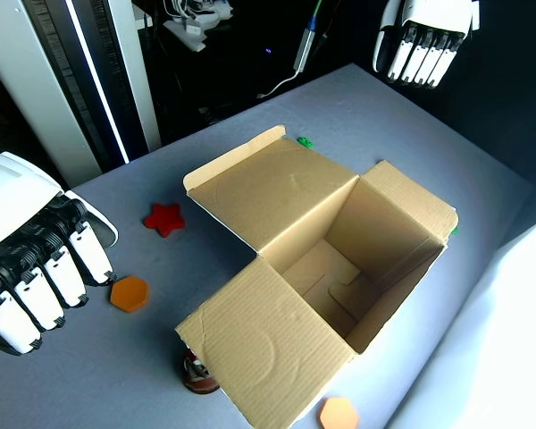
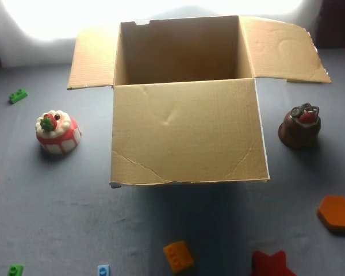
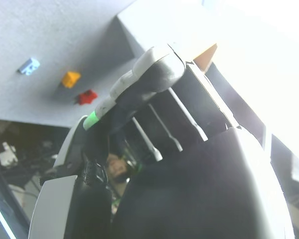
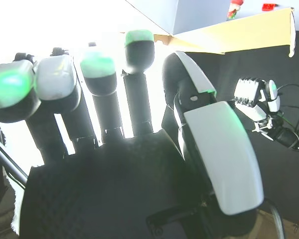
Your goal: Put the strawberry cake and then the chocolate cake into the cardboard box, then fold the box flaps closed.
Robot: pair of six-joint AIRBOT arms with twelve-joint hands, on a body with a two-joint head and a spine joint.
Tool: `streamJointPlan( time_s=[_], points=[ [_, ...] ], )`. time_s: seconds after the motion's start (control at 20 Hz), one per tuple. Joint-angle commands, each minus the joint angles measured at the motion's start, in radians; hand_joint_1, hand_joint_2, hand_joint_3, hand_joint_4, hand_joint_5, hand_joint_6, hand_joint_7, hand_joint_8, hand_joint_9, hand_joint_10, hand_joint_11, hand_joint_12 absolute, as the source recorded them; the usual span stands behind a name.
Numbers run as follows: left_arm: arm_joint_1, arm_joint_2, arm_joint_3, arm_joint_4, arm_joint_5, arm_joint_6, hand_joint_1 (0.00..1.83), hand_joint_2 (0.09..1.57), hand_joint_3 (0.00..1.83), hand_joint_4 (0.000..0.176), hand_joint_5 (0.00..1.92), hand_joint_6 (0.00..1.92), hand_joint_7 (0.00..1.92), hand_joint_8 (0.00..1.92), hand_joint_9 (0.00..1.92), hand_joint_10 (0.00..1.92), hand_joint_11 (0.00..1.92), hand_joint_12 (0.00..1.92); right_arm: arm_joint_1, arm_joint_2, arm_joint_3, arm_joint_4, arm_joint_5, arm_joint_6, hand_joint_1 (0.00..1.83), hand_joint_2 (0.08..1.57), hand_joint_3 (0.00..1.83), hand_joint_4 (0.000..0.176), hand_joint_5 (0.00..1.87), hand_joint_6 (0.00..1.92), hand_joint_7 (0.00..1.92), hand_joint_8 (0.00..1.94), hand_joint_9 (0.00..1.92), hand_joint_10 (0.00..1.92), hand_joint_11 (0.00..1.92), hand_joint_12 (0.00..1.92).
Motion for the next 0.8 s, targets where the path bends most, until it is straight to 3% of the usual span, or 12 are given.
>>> streamJointPlan(
  time_s=[0.0,0.1,0.3,0.5,0.6,0.7,0.75],
  points=[
    [-0.011,0.005,0.004,-0.087,-0.006,0.001,0.11,1.18,0.0,0.043,0.05,0.0,0.06,0.0,0.07,0.01,0.0,0.45,0.017,0.012,-0.001,-0.006,0.12,-0.002,0.15,1.08,0.01,0.0,0.18,0.03,0.2,0.0,0.16,0.14,0.0,0.91],
    [-0.012,0.002,0.004,-0.086,-0.012,0.001,0.09,1.18,0.0,0.029,0.07,0.01,0.08,0.0,0.09,0.01,0.0,0.4,0.017,0.012,-0.001,-0.006,0.12,-0.002,0.22,1.09,0.01,0.0,0.18,0.02,0.19,0.0,0.14,0.12,0.0,0.89],
    [-0.02,0.0,-0.023,-0.065,-0.011,0.001,0.04,1.12,0.0,0.029,0.07,0.0,0.09,0.0,0.11,0.0,0.0,0.48,0.017,0.012,-0.001,-0.006,0.12,-0.001,0.24,1.04,0.0,0.0,0.17,0.01,0.17,0.0,0.14,0.1,0.0,0.93],
    [-0.019,0.0,-0.036,-0.035,-0.011,0.0,0.21,1.03,0.0,0.036,0.07,0.01,0.11,0.0,0.11,0.0,0.0,0.51,0.017,0.011,-0.001,-0.006,0.109,0.001,0.53,0.95,0.0,0.0,0.11,0.0,0.11,0.0,0.12,0.08,0.0,0.88],
    [-0.017,-0.003,-0.035,-0.001,-0.011,-0.004,0.38,1.02,0.0,0.028,0.06,0.0,0.11,0.0,0.12,0.0,0.0,0.55,0.017,0.011,-0.001,0.012,0.097,0.007,0.72,0.97,0.0,0.0,0.1,0.0,0.11,0.0,0.11,0.07,0.0,0.87],
    [-0.028,-0.005,-0.034,0.019,-0.011,-0.008,0.86,1.07,0.01,0.055,0.02,0.0,0.09,0.0,0.13,0.0,0.0,0.58,0.017,0.012,0.0,0.104,0.083,0.005,0.99,0.99,0.0,0.0,0.06,0.0,0.09,0.0,0.08,0.06,0.0,0.71],
    [-0.031,-0.006,-0.035,0.026,-0.011,-0.008,0.97,1.07,0.0,0.061,0.0,0.0,0.09,0.0,0.13,0.0,0.0,0.61,0.017,0.012,0.001,0.132,0.075,0.005,1.05,1.01,0.0,0.0,0.03,0.01,0.07,0.0,0.06,0.05,0.0,0.57]
  ],
)
